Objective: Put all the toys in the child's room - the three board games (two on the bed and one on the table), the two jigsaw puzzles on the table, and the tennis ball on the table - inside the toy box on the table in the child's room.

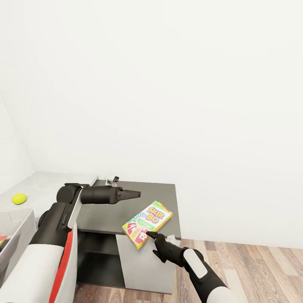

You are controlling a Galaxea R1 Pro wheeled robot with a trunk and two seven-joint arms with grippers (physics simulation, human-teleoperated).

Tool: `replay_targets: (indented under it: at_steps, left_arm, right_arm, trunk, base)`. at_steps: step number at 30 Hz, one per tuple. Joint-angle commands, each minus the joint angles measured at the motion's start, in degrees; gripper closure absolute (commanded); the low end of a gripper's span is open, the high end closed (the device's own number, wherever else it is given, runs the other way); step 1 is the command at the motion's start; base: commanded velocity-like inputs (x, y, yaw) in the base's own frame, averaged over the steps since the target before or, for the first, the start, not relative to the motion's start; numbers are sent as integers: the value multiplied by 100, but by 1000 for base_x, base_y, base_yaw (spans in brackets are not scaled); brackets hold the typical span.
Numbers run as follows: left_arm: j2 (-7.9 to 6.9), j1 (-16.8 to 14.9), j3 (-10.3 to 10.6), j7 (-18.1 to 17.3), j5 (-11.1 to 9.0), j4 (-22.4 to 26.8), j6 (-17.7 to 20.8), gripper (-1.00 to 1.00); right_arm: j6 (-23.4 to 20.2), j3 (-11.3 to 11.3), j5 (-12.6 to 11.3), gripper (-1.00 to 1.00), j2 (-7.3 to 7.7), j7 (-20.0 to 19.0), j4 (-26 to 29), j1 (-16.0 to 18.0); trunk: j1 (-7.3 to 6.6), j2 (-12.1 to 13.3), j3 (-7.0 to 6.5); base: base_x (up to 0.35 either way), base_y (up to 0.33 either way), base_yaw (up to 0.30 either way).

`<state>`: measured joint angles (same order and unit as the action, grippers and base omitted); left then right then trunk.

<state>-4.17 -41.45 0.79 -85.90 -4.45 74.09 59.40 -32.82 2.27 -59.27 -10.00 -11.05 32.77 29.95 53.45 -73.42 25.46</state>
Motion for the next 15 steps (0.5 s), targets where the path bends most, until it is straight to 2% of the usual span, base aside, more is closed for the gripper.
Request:
replay_targets:
  at_steps: [1,5,15]
  left_arm:
    - [-5,-3,9,-5,-21,0,60,-100]
    - [-5,-3,9,-5,-21,0,60,-100]
    - [-4,-3,9,-5,-21,0,60,-100]
  right_arm:
    - [-14,0,5,-100,0,-10,1,6]
    - [-13,1,10,-100,0,-11,0,3]
    - [-13,1,7,-100,0,-11,0,5]
  trunk:
    - [1,-3,6]
    - [1,-3,6]
    - [1,-3,6]
  base:
    - [120,166,0]
    - [93,101,0]
    - [9,20,0]
